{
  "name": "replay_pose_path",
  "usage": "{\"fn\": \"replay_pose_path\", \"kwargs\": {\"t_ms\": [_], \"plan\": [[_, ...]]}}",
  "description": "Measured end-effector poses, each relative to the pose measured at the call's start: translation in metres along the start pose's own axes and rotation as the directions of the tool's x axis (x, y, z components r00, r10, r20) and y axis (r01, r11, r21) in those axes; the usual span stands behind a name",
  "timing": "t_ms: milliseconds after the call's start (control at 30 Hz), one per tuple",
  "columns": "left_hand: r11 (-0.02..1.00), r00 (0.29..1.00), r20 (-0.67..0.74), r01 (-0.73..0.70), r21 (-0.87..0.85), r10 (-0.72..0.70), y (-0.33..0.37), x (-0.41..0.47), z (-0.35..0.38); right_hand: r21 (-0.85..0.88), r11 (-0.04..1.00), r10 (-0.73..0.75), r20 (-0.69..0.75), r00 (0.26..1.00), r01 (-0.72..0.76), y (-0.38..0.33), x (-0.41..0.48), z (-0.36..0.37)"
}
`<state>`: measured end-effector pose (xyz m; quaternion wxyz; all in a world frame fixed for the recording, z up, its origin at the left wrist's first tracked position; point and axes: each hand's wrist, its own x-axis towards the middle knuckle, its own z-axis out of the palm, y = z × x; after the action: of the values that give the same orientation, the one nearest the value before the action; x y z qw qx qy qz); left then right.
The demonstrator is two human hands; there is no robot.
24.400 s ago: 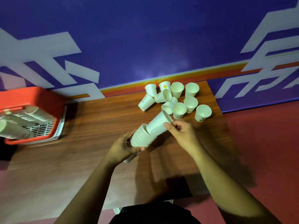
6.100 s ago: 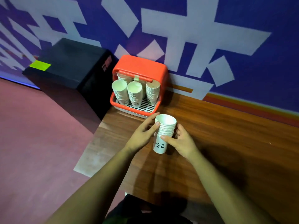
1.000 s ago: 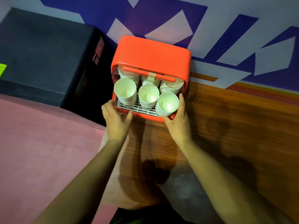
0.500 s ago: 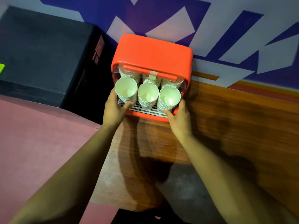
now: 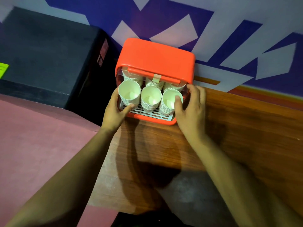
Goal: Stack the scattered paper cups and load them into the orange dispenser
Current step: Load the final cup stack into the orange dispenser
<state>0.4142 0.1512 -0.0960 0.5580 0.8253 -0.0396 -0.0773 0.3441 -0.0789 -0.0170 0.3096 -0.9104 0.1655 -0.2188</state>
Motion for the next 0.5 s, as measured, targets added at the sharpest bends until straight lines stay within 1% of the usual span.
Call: {"fn": "replay_pose_path", "kwargs": {"t_ms": [33,67,133,200,233,367,500], "plan": [[1.000,1.000,-0.004,0.003,0.008,-0.003,0.000,0.000,0.000,-0.007,0.998,-0.069,0.021,0.997,0.070,-0.008,0.014,0.001],[1.000,1.000,-0.009,0.003,0.010,-0.003,-0.001,0.000,0.001,-0.022,0.993,-0.117,0.087,0.989,0.120,-0.016,0.027,0.005],[1.000,1.000,-0.016,0.006,0.003,-0.005,-0.001,0.001,0.002,-0.089,0.976,-0.169,0.270,0.948,0.200,-0.027,0.045,0.018],[1.000,1.000,-0.019,0.006,0.000,-0.006,-0.001,0.001,0.003,-0.179,0.942,-0.199,0.382,0.903,0.283,-0.032,0.046,0.031],[1.000,1.000,-0.020,0.005,-0.005,-0.005,0.000,0.002,0.004,-0.208,0.929,-0.206,0.396,0.895,0.306,-0.032,0.042,0.036],[0.999,0.999,-0.040,0.006,-0.038,-0.007,0.001,0.000,0.006,-0.242,0.919,-0.216,0.352,0.911,0.311,-0.030,0.026,0.038],[0.998,0.999,-0.038,0.014,-0.069,-0.017,0.000,0.000,0.007,-0.220,0.917,-0.261,0.299,0.918,0.332,-0.036,-0.001,0.033]]}}
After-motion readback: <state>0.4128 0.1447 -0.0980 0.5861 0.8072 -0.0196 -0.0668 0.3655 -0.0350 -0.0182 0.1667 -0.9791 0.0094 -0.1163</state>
